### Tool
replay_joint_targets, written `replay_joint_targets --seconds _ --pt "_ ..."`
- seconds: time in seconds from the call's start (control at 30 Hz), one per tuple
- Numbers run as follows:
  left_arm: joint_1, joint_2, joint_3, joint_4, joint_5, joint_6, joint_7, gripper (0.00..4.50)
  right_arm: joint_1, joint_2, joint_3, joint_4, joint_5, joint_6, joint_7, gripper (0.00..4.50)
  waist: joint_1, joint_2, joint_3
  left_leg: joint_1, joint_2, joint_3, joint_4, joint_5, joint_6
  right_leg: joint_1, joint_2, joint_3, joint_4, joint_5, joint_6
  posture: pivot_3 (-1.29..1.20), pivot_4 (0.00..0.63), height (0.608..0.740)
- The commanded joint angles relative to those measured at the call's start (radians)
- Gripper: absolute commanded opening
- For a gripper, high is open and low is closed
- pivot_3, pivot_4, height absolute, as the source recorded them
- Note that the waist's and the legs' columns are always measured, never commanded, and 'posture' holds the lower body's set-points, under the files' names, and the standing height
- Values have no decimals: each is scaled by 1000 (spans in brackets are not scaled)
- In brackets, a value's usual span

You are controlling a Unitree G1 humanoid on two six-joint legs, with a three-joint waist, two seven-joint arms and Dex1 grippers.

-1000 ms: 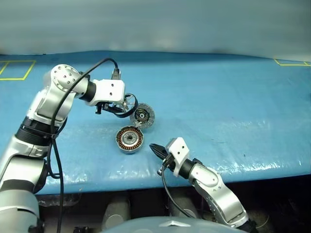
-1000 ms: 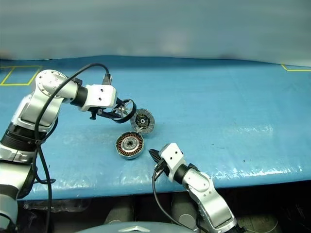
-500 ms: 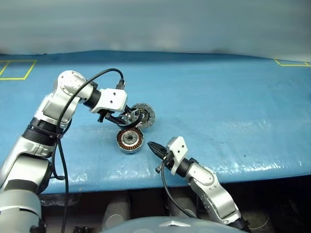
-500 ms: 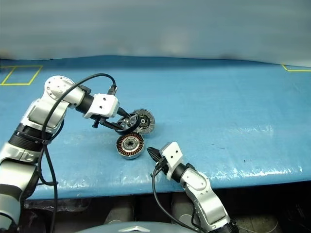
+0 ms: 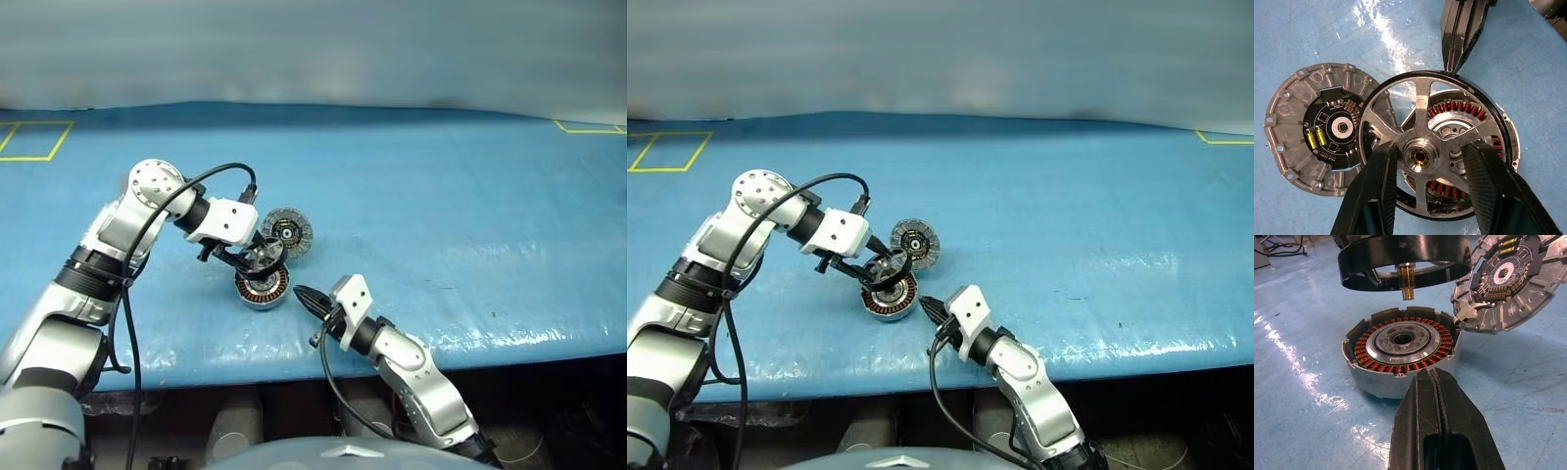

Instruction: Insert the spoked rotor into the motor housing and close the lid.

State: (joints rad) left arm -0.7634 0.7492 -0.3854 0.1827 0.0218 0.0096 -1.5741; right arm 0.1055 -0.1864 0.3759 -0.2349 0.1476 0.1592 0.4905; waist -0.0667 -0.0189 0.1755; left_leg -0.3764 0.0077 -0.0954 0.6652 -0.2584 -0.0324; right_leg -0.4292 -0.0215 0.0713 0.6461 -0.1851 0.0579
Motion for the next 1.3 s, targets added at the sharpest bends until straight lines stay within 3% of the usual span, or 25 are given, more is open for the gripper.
replay_joint_targets --seconds 0.03,0.53,0.9,1.3 --pt "14 17 -3 0 3 -48 -13 1727 -6 17 3 -7 4 -30 2 0 0 0 0 0 0 0 0 0 0 0 0 0 0 0 0 0 150 740" --pt "18 20 -23 32 25 -108 -19 1727 17 13 -9 21 8 -31 16 0 0 0 0 0 0 0 0 0 0 0 0 0 0 0 0 0 150 740" --pt "-6 1 -7 -23 -10 -29 -30 1727 25 8 -7 23 -7 5 -8 0 1 0 0 0 0 0 -1 0 0 0 0 0 0 -1 -1 0 150 740" --pt "26 2 -15 10 25 -55 9 1727 39 29 6 22 -21 9 -23 0 1 0 0 0 0 0 -1 0 0 0 0 0 -1 -1 -1 0 150 740"
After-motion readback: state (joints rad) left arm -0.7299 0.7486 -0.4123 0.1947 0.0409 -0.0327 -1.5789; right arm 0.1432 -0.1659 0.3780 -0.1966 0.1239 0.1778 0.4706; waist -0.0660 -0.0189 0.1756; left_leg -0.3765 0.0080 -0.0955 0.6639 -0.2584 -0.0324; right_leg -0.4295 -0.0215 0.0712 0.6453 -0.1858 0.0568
